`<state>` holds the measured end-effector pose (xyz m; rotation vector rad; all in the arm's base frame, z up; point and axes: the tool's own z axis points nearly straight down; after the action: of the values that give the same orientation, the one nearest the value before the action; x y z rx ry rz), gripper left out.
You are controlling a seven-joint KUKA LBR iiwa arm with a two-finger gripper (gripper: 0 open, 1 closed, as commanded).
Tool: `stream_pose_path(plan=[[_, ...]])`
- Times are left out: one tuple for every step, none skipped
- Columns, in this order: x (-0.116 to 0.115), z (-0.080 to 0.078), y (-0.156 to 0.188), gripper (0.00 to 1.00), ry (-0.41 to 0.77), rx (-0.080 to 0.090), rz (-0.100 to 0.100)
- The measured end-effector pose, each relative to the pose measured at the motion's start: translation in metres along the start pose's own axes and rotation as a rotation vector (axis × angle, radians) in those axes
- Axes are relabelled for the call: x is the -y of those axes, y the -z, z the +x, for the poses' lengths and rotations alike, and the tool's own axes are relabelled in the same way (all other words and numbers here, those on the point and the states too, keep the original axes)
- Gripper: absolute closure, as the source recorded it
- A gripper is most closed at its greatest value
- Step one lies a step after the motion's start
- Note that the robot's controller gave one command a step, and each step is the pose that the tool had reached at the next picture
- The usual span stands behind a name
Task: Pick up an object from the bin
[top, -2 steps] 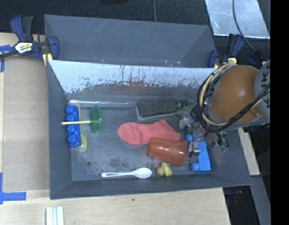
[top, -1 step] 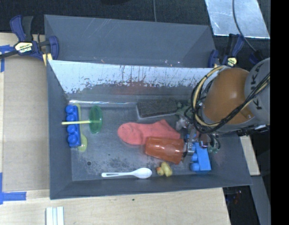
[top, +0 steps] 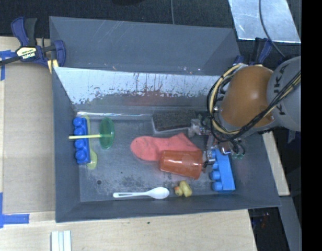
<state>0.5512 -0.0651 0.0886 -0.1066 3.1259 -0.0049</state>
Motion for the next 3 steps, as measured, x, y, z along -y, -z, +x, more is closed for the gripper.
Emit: stream_pose_path(plan=[[-0.007, 0.006, -0.014, 0.00, -0.255, -0.002, 0.000], [-0.051, -0.036, -0.015, 0.00, -0.145, -0.023, 0.008], [-0.088, -0.041, -0.015, 0.00, -0.117, -0.013, 0.011]])
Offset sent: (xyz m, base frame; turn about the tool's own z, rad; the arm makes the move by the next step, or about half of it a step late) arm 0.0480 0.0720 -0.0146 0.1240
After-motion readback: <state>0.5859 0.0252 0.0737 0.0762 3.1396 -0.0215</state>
